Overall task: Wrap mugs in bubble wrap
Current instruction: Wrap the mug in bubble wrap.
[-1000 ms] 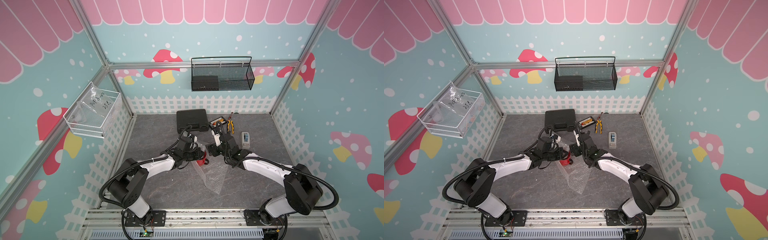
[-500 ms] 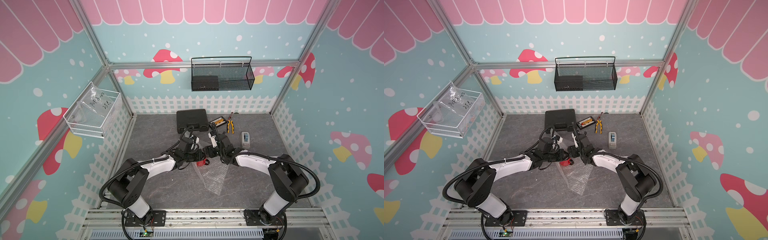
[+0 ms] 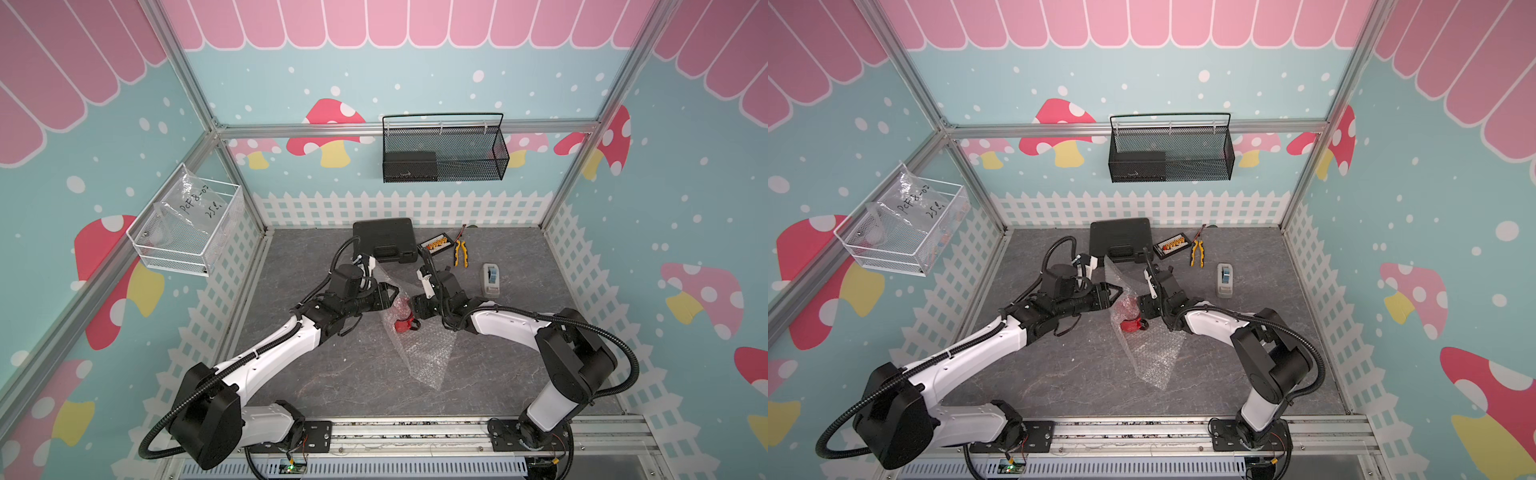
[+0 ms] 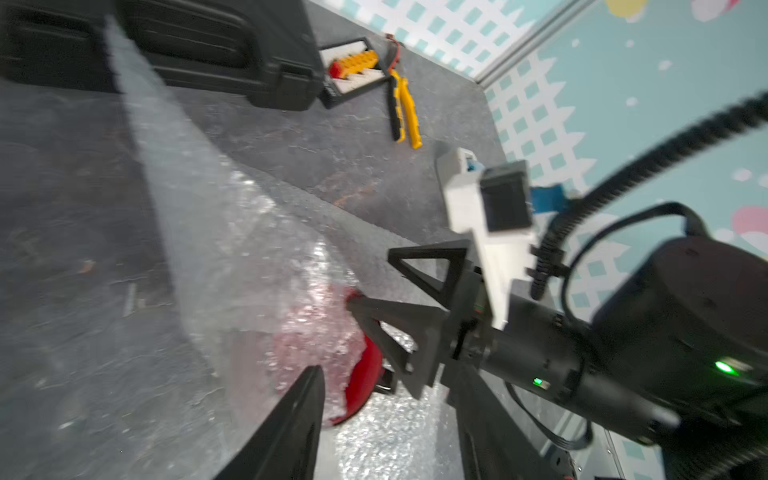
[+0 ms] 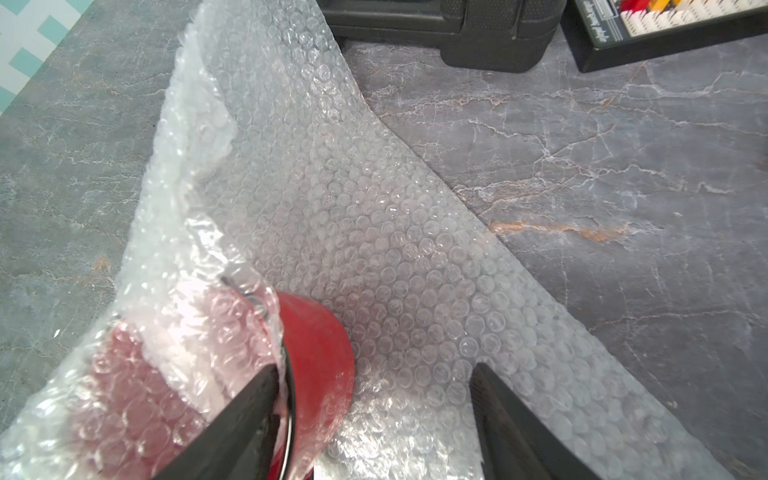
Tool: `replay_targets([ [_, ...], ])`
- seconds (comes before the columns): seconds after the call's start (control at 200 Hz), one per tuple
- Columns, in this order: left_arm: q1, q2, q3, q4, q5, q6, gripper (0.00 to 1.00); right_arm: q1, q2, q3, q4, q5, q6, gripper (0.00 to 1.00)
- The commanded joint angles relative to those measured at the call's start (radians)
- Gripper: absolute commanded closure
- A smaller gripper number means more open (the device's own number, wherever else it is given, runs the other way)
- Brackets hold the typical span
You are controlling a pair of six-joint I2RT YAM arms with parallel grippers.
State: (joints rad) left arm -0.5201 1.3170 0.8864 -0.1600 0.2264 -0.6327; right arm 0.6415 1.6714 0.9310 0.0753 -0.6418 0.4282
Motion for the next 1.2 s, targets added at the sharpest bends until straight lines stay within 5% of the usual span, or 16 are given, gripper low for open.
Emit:
replay_targets([
  [0.0,0.035,0.081,-0.004,-0.108,0.026,-0.013,0.43,0.001,-0.020,-0.012,-0.013,0.027,-0.025,0.26],
  [0.16,0.025,0.193,0.036,-0.038,0.121,-0.037,0.41,0.002,-0.024,-0.011,-0.013,0.027,-0.032,0.26],
  [0.475,0.008,0.329,0.065,-0.096,0.069,-0.030,0.60,0.003,-0.050,-0.010,-0.018,0.017,-0.069,0.27],
  [0.7,0.001,0.349,0.083,-0.147,0.021,-0.031,0.61,0.021,-0.202,-0.003,-0.213,0.083,-0.176,0.24],
  [0.936,-0.004,0.340,0.090,-0.169,0.003,-0.046,0.61,0.170,-0.361,-0.166,-0.438,0.249,-0.134,0.22],
  [1.196,-0.004,0.344,0.107,-0.181,0.011,-0.043,0.61,0.479,-0.415,-0.300,-0.373,0.480,-0.074,0.19],
])
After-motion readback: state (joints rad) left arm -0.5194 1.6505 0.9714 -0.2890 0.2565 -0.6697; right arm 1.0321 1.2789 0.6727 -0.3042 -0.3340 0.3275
